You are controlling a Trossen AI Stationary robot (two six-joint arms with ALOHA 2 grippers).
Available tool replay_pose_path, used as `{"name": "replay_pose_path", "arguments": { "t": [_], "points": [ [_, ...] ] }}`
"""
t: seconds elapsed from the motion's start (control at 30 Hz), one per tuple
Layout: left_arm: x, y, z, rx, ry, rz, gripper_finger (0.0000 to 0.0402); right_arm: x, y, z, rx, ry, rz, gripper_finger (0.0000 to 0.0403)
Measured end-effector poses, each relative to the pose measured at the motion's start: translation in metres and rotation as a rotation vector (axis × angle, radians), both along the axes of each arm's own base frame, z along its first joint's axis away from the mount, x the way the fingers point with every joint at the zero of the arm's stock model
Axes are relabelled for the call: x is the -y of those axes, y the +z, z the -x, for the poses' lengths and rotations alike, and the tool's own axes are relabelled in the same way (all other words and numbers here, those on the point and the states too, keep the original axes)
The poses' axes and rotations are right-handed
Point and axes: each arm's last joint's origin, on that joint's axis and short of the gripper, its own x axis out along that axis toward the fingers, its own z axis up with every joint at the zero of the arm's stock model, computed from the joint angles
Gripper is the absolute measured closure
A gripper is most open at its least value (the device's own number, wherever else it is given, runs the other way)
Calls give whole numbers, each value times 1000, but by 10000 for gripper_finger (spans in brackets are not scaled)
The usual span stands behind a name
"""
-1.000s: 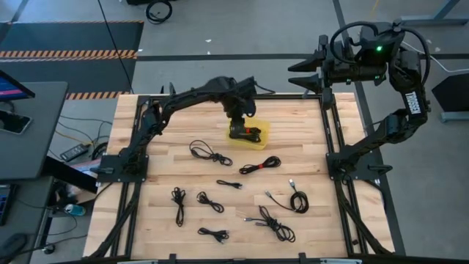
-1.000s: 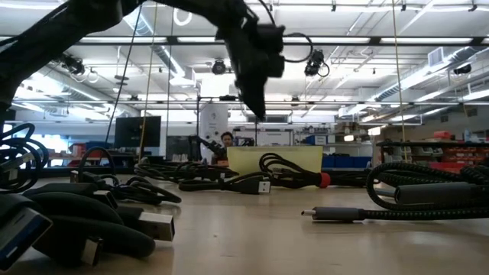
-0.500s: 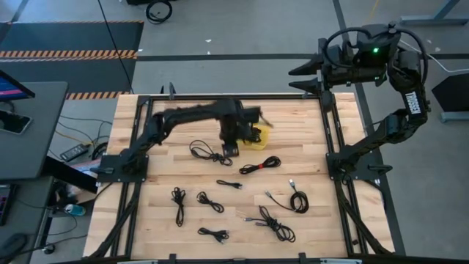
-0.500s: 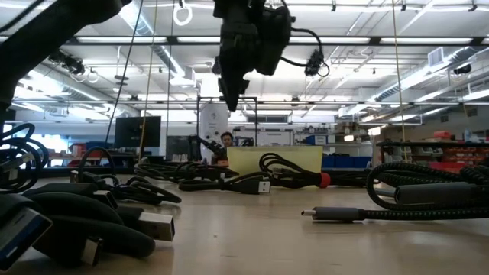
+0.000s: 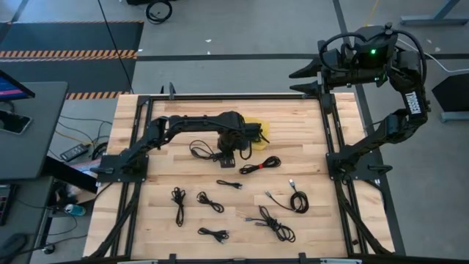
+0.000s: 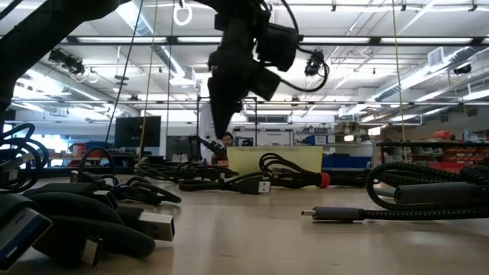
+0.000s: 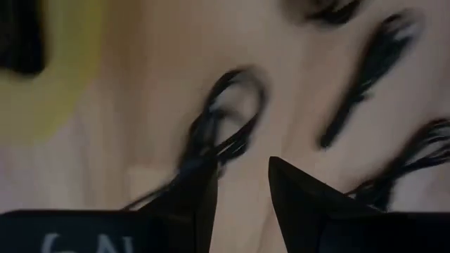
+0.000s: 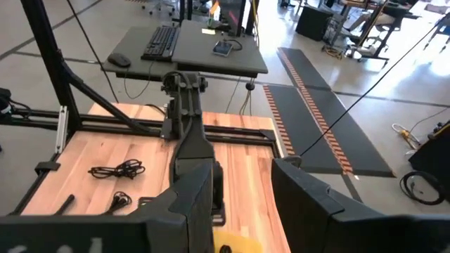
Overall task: Pick and place USB-C Cables
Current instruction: Put the black charger cable into the yellow bin
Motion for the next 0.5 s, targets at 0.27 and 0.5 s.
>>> {"name": "replay_pose_path", "arguments": {
  "t": [0.27,0.5],
  "points": [
    [-5,1,7,-71,84,-21,269,0,-3,1,-27,0,-8,251],
    [11,1,3,-54,68,-45,269,-1,-7,3,-78,3,-14,251]
  ]
}}
